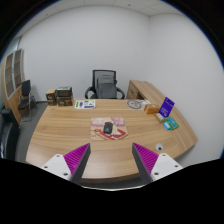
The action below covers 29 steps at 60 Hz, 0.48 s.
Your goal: Arrange mouse
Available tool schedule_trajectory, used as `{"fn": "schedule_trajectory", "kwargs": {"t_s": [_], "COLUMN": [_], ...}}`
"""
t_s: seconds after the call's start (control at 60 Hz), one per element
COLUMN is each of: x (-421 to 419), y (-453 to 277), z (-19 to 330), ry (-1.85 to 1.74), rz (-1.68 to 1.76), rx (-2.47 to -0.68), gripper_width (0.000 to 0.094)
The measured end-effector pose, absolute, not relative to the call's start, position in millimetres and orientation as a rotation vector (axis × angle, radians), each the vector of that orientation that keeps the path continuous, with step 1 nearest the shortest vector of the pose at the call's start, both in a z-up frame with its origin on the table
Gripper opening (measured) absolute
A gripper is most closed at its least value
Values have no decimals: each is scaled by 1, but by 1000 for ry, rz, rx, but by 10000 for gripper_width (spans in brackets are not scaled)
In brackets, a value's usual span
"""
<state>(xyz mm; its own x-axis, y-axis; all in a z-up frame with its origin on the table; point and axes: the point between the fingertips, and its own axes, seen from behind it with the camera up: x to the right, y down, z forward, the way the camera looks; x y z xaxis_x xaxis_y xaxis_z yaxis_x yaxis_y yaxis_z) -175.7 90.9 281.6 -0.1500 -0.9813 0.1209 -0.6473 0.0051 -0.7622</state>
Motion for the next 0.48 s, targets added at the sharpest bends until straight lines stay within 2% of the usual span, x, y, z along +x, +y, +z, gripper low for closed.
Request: {"fn": "schedule_trajectory", "kwargs": {"t_s": [0.483], "x": [-229], "y": [104], "z": [288], "ry": [1805], "rz": [-976], "rx": [-1648], "gripper_width": [867]}}
